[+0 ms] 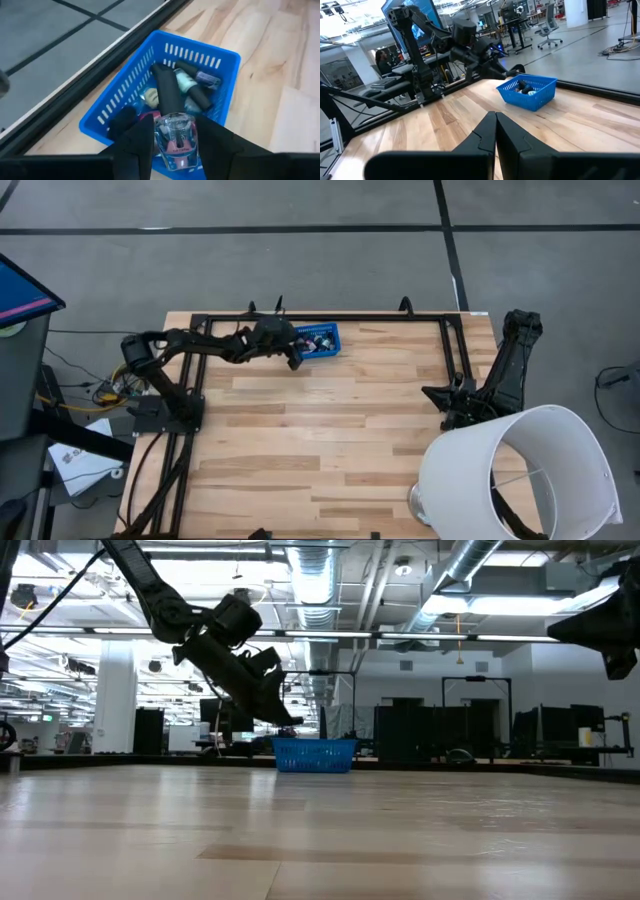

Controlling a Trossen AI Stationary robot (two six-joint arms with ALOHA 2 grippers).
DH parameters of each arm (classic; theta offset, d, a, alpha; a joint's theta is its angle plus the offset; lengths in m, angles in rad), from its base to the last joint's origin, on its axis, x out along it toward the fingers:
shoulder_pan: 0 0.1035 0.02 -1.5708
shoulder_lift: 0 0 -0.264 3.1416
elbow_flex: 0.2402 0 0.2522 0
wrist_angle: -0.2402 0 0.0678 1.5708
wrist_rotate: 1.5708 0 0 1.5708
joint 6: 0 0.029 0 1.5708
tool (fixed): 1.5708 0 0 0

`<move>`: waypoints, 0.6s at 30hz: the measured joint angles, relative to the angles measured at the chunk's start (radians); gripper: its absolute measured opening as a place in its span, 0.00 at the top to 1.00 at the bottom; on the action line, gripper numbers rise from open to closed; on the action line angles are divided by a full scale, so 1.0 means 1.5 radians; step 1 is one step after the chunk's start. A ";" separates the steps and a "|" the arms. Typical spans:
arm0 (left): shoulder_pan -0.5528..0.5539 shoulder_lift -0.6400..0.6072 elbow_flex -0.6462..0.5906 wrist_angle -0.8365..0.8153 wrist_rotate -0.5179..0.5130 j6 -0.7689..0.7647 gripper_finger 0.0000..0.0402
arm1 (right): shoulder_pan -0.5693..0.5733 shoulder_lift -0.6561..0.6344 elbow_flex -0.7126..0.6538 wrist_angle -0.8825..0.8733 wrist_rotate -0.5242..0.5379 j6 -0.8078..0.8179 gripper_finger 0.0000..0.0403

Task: Pick & Place Nail Polish
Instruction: Put the transparent nail polish bottle into the blue basket, then return to Home Position

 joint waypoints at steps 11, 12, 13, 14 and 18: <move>0.000 0.000 0.000 -0.001 -0.001 0.002 0.60 | 0.000 0.000 0.000 0.000 0.000 0.000 1.00; 0.000 0.000 0.000 -0.001 -0.001 0.002 0.60 | 0.000 0.000 0.000 0.000 0.000 0.000 1.00; 0.000 -0.003 0.000 -0.001 0.002 0.002 0.60 | 0.000 0.000 0.000 0.000 0.000 0.000 1.00; 0.000 -0.012 -0.001 -0.006 0.005 -0.001 0.60 | 0.000 0.000 0.000 0.000 0.000 0.000 1.00; 0.000 -0.107 -0.001 -0.013 0.012 -0.016 0.59 | 0.000 0.000 0.000 0.000 0.000 -0.001 1.00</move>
